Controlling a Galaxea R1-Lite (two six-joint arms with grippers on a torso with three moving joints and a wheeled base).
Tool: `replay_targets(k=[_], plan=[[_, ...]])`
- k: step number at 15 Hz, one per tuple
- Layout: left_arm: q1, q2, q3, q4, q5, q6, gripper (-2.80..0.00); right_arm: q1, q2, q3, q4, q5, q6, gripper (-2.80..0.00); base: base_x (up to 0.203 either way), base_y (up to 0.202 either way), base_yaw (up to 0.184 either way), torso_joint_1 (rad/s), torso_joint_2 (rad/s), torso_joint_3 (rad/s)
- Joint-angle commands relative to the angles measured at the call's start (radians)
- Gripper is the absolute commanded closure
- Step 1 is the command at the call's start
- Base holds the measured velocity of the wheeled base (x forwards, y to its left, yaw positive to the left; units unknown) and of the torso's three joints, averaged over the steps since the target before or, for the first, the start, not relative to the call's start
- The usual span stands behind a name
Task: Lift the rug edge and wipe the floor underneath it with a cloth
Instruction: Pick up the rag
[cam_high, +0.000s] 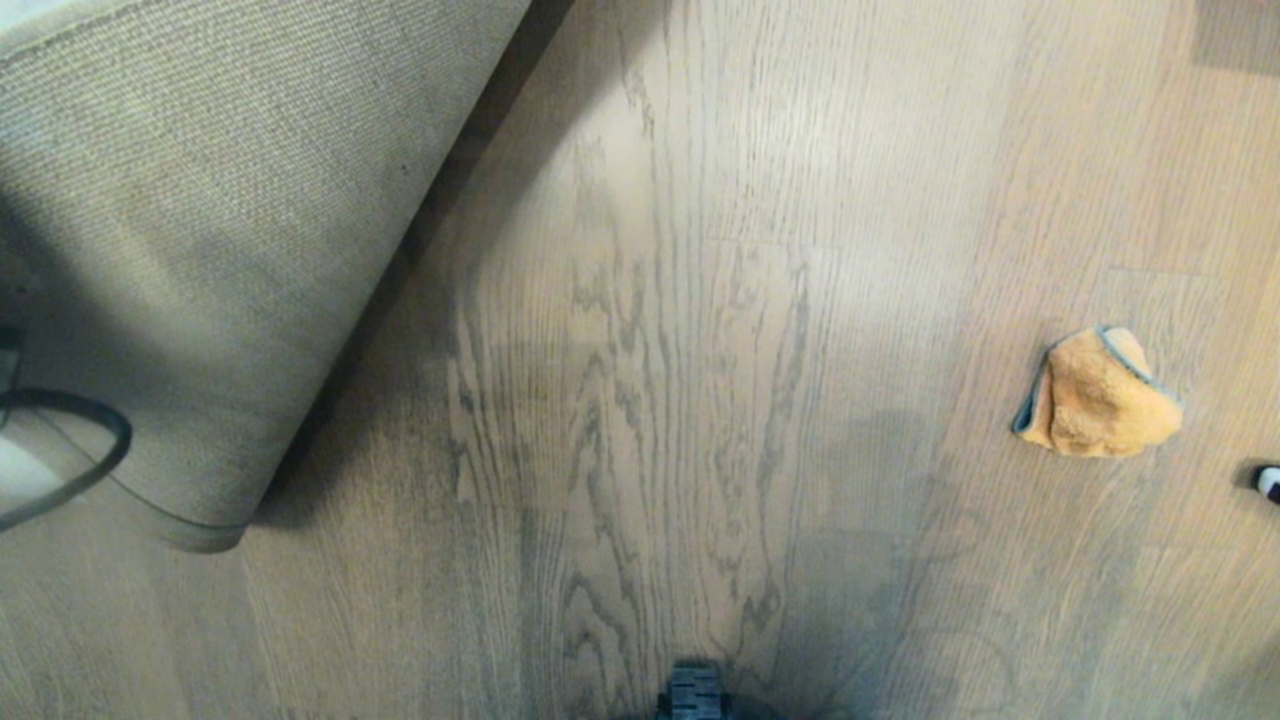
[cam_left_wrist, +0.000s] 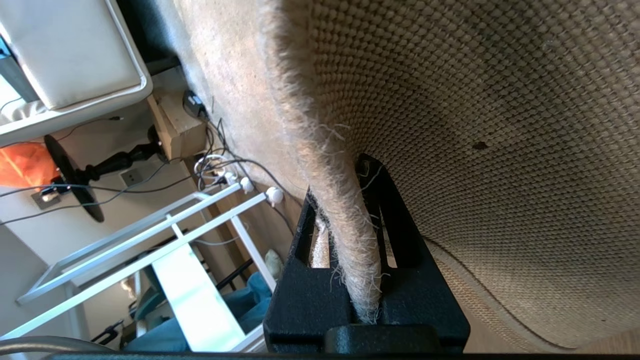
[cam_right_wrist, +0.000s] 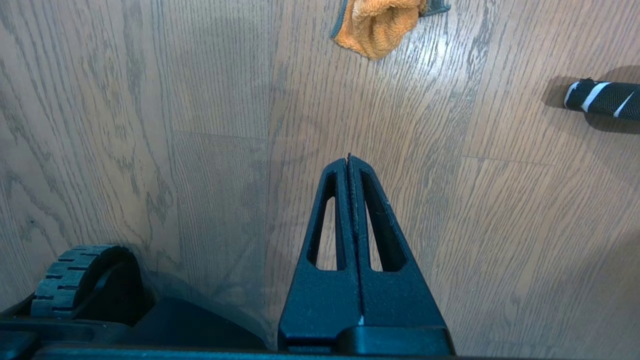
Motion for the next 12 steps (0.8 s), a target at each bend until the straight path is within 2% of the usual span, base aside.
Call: replay_targets(k=[1,9,12], plan=[[0.000,0.024,-0.001,-0.005,0.010,0.004,0.00,-0.001,0.000,0.000,-0.001,0.000,0.000,0.00,0.000,0.000,0.000,0.000,0.00,0.000],[0.007,0.024,0.025,-0.013,0.011,0.002,0.00,0.000,0.000,0.000,-0.001,-0.001,-0.002,0.00,0.000,0.000,0.000,0.000,0.00,0.000],[0.009,0.025,0.026,-0.013,0.011,0.001,0.00,0.000,0.000,0.000,-0.002,0.002,-0.046,0.00,0.000,0.000,0.000,0.000,0.00,0.000]])
